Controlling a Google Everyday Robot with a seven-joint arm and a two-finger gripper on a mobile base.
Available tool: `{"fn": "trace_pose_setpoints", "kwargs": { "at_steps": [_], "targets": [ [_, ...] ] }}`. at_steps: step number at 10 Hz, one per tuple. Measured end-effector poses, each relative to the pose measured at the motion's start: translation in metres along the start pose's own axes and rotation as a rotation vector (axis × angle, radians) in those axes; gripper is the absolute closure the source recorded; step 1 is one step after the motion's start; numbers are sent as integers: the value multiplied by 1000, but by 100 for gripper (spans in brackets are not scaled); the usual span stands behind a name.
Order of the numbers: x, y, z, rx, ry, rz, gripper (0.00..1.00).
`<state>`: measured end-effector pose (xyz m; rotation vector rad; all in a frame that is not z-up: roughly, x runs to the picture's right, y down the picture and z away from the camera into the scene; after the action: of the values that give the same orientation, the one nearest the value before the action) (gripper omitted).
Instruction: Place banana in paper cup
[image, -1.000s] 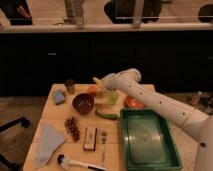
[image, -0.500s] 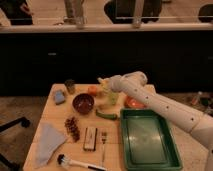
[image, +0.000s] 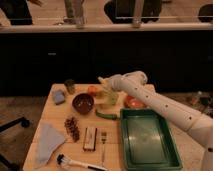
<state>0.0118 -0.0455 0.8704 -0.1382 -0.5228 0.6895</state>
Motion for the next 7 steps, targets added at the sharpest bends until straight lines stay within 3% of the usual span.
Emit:
{"fn": "trace_pose_setpoints", "kwargs": {
  "at_steps": [3,7],
  "targets": [
    [-20,-27,15,6,-34,14,99],
    [-27,-41,10,22,-72,48,99]
  ]
}}
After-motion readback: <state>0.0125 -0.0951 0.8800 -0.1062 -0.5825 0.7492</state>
